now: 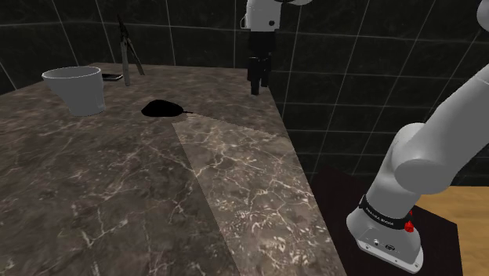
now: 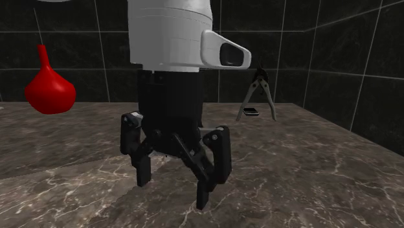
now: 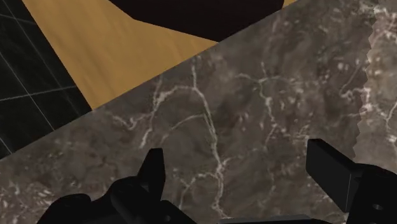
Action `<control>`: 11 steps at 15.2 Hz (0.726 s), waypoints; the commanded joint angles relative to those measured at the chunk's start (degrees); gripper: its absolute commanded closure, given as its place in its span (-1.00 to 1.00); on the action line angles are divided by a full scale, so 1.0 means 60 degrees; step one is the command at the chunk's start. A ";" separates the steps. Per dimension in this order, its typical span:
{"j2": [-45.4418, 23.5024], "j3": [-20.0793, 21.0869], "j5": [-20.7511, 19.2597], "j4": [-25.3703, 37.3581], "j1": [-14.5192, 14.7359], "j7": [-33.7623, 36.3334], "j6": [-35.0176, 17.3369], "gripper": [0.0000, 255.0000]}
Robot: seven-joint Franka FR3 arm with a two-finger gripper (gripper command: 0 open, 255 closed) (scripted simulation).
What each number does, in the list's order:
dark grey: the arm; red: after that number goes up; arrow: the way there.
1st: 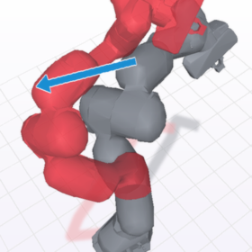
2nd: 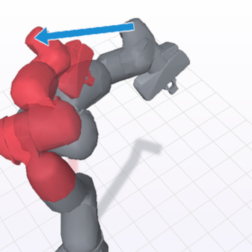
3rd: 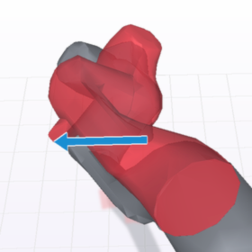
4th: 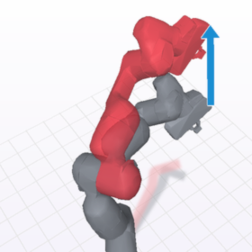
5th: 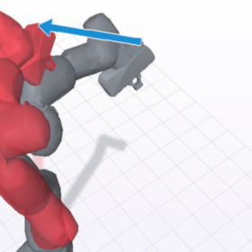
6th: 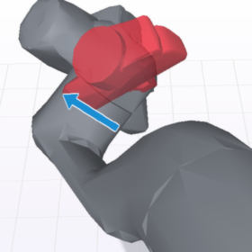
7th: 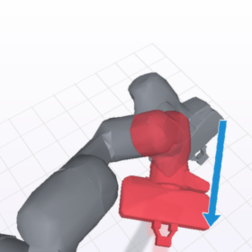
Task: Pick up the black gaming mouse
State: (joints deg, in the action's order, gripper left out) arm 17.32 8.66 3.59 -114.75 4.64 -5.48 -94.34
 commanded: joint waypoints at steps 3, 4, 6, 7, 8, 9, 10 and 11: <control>-0.1236 0.0328 0.0009 0.1126 0.0209 0.0149 -0.0264 -1.00; -0.1542 0.0410 -0.0005 0.1419 0.0268 0.0196 -0.0314 -1.00; -0.2164 0.0569 -0.0055 0.2040 0.0392 0.0292 -0.0386 -1.00; -0.2481 0.0648 -0.0090 0.2370 0.0458 0.0342 -0.0408 -1.00; -0.2803 0.0725 -0.0133 0.2714 0.0526 0.0393 -0.0420 -1.00; -0.3129 0.0800 -0.0183 0.3072 0.0599 0.0445 -0.0422 -1.00; -0.3461 0.0872 -0.0239 0.3446 0.0678 0.0497 -0.0412 -1.00; -0.3799 0.0942 -0.0303 0.3837 0.0762 0.0550 -0.0391 -1.00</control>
State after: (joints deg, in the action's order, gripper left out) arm -3.98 13.83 1.98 -93.68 8.70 -2.56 -96.98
